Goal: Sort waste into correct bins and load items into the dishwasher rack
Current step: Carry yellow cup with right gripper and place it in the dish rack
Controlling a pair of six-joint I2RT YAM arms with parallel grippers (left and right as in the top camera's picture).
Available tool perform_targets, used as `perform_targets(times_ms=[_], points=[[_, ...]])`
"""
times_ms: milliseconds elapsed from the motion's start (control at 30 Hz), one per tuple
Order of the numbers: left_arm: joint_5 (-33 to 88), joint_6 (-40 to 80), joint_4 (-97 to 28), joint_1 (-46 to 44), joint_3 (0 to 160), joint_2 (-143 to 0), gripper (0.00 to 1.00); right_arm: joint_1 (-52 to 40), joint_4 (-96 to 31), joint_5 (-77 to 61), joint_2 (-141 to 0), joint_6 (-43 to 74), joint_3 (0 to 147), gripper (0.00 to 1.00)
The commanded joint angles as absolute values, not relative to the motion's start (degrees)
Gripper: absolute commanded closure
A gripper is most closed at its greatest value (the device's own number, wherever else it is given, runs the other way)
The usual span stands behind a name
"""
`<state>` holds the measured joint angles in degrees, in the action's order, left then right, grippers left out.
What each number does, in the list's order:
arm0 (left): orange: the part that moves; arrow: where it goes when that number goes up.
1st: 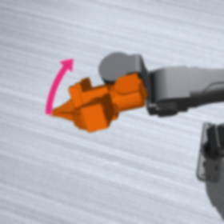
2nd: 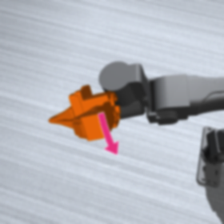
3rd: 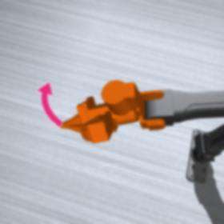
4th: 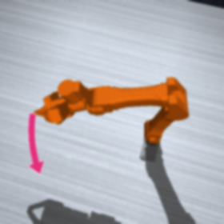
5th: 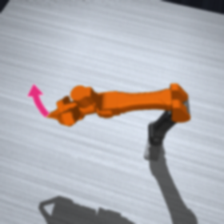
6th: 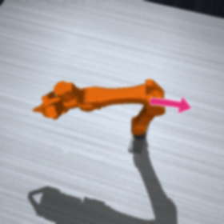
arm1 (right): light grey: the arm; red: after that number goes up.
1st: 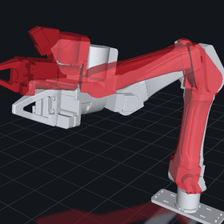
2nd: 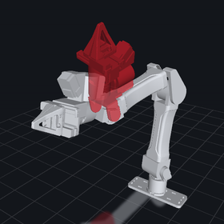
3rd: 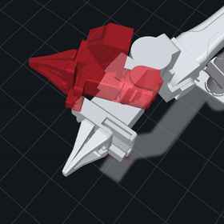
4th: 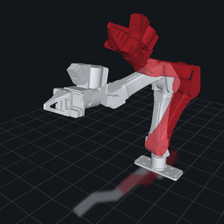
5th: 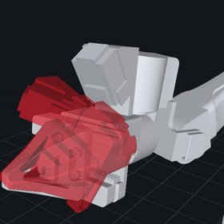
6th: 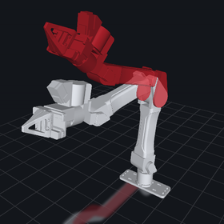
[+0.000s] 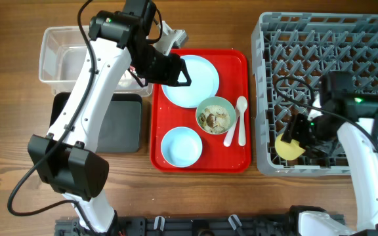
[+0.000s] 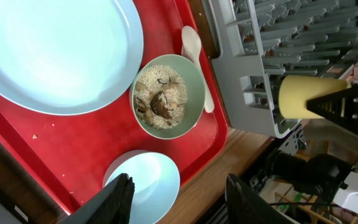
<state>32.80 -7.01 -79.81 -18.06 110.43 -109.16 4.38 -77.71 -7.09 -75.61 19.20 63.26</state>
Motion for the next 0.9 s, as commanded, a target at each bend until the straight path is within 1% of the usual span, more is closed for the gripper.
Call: perform_targets(times_ms=[0,67,200,233,367,467,600,867], points=[[32.4,-7.0,-79.7,-18.2,110.7,-108.1,0.51,1.0,-77.0,-1.8,-78.1,24.5,62.9,0.58],[32.4,-7.0,-79.7,-18.2,110.7,-108.1,0.51,0.7,-77.0,-0.8,-79.1,25.5,62.9,0.58],[32.4,-7.0,-79.7,-18.2,110.7,-108.1,0.51,0.7,-76.9,-0.4,-80.9,25.6,62.9,0.52],[32.4,-7.0,-79.7,-18.2,110.7,-108.1,0.51,0.7,-76.8,-0.4,-81.2,25.6,62.9,0.5],[32.4,-7.0,-79.7,-18.2,110.7,-108.1,0.5,0.7,-76.2,-0.5,-81.6,25.5,62.9,0.34],[32.4,-7.0,-79.7,-18.2,110.7,-108.1,0.5,0.7,-75.9,-0.7,-81.6,25.4,62.9,0.27],[32.4,-7.0,-79.7,-18.2,110.7,-108.1,0.5,0.7,-75.6,-2.6,-81.6,24.0,63.5,0.24],[32.4,-7.0,-79.7,-18.2,110.7,-108.1,0.5,0.7,-75.9,-4.0,-81.4,22.4,68.0,0.24]])
